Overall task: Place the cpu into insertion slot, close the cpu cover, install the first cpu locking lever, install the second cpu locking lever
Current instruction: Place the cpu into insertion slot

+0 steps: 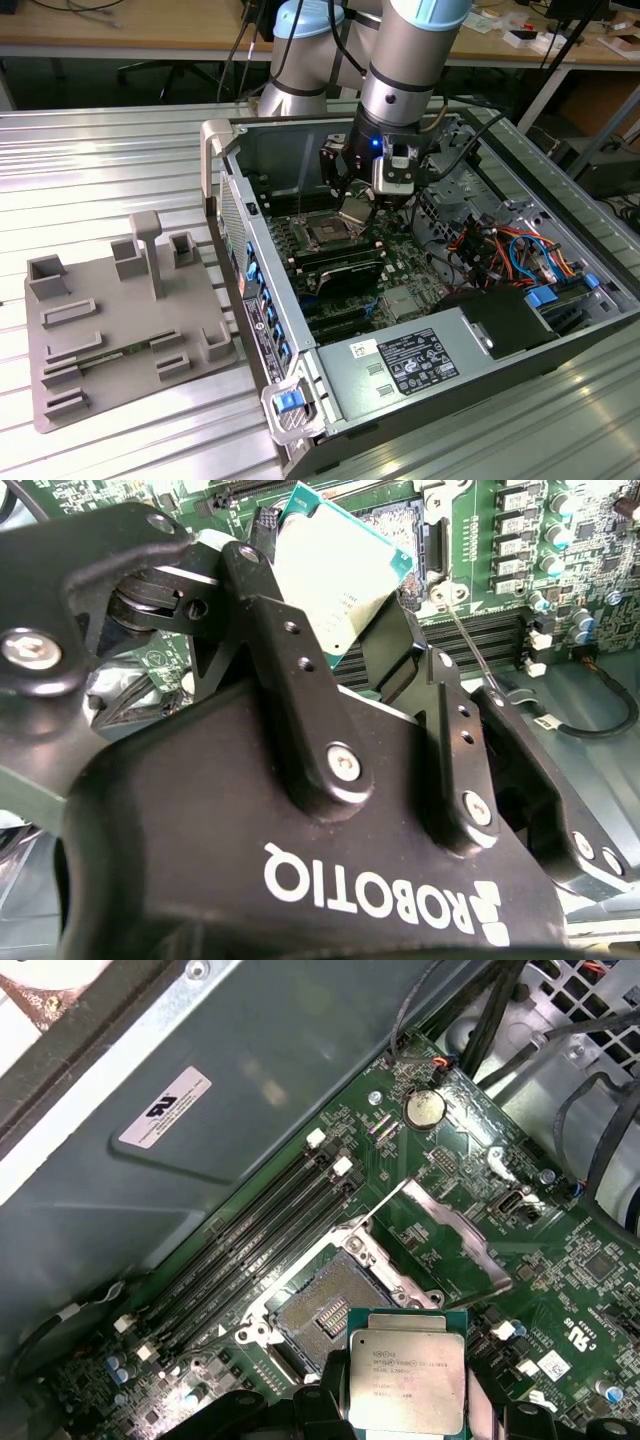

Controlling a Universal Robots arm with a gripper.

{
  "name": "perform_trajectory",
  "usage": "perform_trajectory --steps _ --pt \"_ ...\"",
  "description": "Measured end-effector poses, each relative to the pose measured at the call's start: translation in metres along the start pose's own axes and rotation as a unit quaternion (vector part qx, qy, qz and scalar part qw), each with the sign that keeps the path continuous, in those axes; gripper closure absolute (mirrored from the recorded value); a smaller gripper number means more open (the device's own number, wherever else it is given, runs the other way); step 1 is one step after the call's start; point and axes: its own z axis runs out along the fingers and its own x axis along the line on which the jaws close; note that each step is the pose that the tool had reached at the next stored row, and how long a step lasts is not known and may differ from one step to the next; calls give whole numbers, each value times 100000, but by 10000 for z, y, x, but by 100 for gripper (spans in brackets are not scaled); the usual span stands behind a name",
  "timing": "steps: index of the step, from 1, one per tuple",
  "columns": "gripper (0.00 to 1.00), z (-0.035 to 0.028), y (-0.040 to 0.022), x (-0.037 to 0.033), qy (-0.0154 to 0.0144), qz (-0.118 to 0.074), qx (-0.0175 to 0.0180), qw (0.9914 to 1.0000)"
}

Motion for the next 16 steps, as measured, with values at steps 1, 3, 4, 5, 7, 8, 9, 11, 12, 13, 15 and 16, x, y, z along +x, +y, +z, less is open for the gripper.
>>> perform_trajectory --steps 1,3,4,5,7,8,9,11,12,13,15,16 --pt "45 1 0 0 -3 116 1 100000" --pt "45 1 0 0 -5 247 7 100000" --pt "45 1 0 0 -5 355 10 99999" --pt "45 2 0 0 -6 455 11 99999" --pt "45 2 0 0 -9 609 15 99998" --pt "45 3 0 0 -9 767 21 99997" --pt "45 3 0 0 -11 886 25 99996" --pt "45 4 0 0 -13 1119 33 99994" --pt "45 4 0 0 -16 1216 34 99993" --pt "45 4 0 0 -16 1288 38 99992" --pt "45 4 0 0 -18 1455 43 99989" --pt "45 5 0 0 -18 1511 44 99989"
